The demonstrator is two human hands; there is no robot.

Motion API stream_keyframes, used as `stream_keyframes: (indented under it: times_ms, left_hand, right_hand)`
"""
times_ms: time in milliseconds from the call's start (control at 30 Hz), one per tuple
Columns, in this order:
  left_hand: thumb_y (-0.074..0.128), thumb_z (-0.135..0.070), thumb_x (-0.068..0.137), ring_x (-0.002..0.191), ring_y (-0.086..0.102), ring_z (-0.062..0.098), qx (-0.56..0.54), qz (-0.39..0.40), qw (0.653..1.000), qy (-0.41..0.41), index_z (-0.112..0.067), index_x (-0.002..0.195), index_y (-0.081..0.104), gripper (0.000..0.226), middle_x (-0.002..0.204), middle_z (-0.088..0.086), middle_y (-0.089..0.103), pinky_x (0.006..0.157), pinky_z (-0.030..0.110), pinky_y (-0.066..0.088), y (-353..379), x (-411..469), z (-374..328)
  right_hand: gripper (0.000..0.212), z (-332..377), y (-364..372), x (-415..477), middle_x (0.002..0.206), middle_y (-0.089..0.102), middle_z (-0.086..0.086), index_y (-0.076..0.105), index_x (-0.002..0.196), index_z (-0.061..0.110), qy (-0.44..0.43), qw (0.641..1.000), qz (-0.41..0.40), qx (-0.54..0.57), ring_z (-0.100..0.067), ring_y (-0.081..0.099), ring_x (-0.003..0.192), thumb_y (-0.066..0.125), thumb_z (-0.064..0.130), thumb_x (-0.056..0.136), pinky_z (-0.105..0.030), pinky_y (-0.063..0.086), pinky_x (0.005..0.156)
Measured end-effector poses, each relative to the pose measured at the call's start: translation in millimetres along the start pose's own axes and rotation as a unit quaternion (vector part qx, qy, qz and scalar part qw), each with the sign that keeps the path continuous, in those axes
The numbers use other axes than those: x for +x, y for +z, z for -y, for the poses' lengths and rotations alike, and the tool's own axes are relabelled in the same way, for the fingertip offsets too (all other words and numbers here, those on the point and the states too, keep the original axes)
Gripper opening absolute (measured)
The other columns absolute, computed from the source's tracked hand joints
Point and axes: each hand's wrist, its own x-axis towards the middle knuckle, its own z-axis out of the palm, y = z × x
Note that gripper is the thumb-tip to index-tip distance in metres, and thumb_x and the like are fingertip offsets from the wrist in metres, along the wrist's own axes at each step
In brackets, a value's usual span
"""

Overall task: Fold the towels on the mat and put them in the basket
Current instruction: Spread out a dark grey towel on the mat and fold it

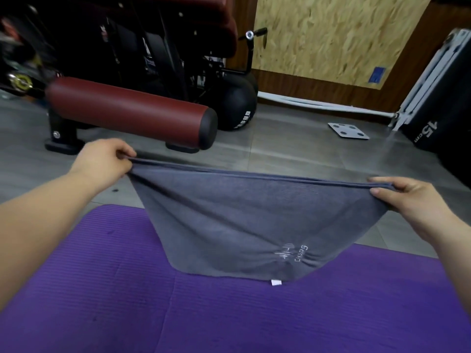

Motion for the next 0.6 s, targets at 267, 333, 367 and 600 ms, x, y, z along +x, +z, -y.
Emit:
stream_keyframes:
  times_ms: [267,333,367,600]
  left_hand:
    - [0.047,0.003,0.089,0.026,0.05,0.003,-0.234,0.072,0.953,-0.178,-0.01,0.068,0.052,0.025,0.028,-0.001,0.05,0.03,0.012,0.042,-10.7,-5.6,2.0]
    - [0.045,0.003,0.09,0.027,0.052,0.004,-0.232,0.093,0.951,-0.183,-0.009,0.069,0.052,0.026,0.034,0.003,0.054,0.03,0.012,0.042,-7.4,-13.1,3.1]
    - [0.044,0.003,0.091,0.028,0.052,0.004,-0.238,0.091,0.949,-0.187,-0.008,0.068,0.052,0.027,0.036,0.003,0.055,0.031,0.012,0.042,-6.9,-16.4,4.0]
    - [0.035,0.008,0.092,0.027,0.053,0.008,-0.241,0.138,0.934,-0.224,0.0,0.068,0.052,0.03,0.032,0.002,0.054,0.029,0.014,0.04,-32.1,-34.3,38.9]
  right_hand:
    - [0.044,3.3,2.9,-4.5,0.039,0.056,0.024,0.072,0.057,0.029,-0.016,0.999,-0.02,-0.041,0.01,0.052,0.041,0.061,-0.005,0.082,0.001,0.04,0.046]
    - [0.016,1.6,4.7,-9.5,0.036,0.053,0.023,0.067,0.079,0.012,0.004,0.997,-0.008,-0.082,0.01,0.05,0.037,0.062,-0.003,0.081,0.001,0.038,0.043]
    - [0.009,3.7,5.6,-12.0,0.036,0.053,0.023,0.063,0.082,0.007,0.002,0.996,-0.009,-0.09,0.01,0.05,0.037,0.063,-0.002,0.081,0.001,0.037,0.043]
    - [0.03,27.0,-14.1,-43.8,0.049,0.062,0.017,0.068,0.053,0.032,-0.08,0.996,0.038,-0.024,0.005,0.054,0.048,0.074,0.062,0.054,-0.002,0.039,0.048]
